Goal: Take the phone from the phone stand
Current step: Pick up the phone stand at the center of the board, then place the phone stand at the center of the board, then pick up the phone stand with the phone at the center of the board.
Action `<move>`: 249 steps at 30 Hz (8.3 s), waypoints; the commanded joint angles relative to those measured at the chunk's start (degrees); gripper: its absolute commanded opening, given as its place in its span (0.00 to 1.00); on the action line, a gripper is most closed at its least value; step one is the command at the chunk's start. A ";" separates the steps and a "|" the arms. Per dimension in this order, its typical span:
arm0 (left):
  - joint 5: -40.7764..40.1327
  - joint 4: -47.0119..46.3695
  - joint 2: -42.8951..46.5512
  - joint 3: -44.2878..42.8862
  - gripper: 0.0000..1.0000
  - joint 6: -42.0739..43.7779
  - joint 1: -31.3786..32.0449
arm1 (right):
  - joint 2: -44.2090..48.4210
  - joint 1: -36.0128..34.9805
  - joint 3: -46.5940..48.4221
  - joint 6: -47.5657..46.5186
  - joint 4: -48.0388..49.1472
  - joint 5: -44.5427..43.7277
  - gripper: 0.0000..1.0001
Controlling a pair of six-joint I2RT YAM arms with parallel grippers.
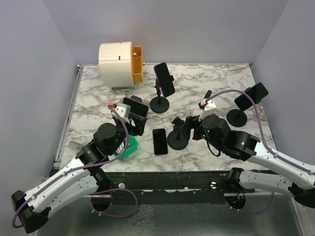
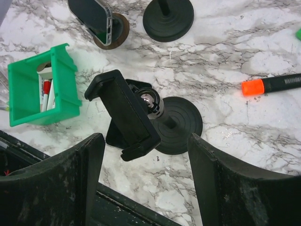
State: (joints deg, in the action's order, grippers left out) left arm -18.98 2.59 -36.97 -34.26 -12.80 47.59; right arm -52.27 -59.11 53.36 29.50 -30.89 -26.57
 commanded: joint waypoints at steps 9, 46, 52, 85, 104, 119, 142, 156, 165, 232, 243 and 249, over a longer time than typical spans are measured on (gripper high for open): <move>-0.84 -1.32 1.25 0.16 0.68 1.01 -0.21 | -0.69 8.13 -1.93 1.35 4.76 11.18 0.65; -1.10 -0.57 0.76 0.12 0.68 0.32 -0.15 | 3.00 10.12 9.34 -5.72 -1.93 11.52 0.01; -1.40 -0.40 1.09 0.07 0.68 0.21 -0.20 | -0.84 10.15 16.52 -9.07 -4.44 7.29 0.00; -1.46 0.22 2.88 -0.01 0.68 -0.65 -0.25 | -25.18 34.94 28.43 -4.62 17.88 14.36 0.00; -0.27 -0.04 1.48 -0.28 0.68 -0.39 -0.64 | -47.46 40.01 46.03 -4.31 26.08 17.16 0.00; 1.40 -0.32 -0.64 -0.28 0.68 -0.66 -2.04 | -58.22 42.87 49.62 -5.77 30.40 20.01 0.00; 2.96 -0.81 0.74 0.18 0.68 -1.45 -3.65 | -54.00 43.12 49.58 -6.36 23.26 17.60 0.88; 4.10 -1.92 2.33 0.86 0.68 -2.03 -3.67 | -32.62 38.33 45.56 -5.41 19.84 17.30 0.99; 3.84 -2.13 2.09 1.16 0.69 -1.93 -3.65 | -23.73 22.71 37.95 -14.02 17.07 17.68 0.99; 45.05 -21.80 -52.95 -39.38 0.44 -27.78 -26.06 | 16.89 21.76 -8.80 -11.98 14.02 22.84 1.00; 46.56 -25.83 -53.25 -38.24 0.24 -30.49 -26.07 | 17.42 21.69 -8.91 -12.66 13.67 21.98 0.99; 47.52 -26.58 -52.83 -38.51 0.10 -31.32 -26.07 | 17.69 21.71 -7.96 -13.30 12.74 21.15 1.00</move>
State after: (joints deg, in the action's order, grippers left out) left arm 26.20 -20.53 -90.13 -71.79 -42.89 21.78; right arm -35.29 -37.08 43.03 17.69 -16.49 -3.77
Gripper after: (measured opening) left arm 0.153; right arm 0.995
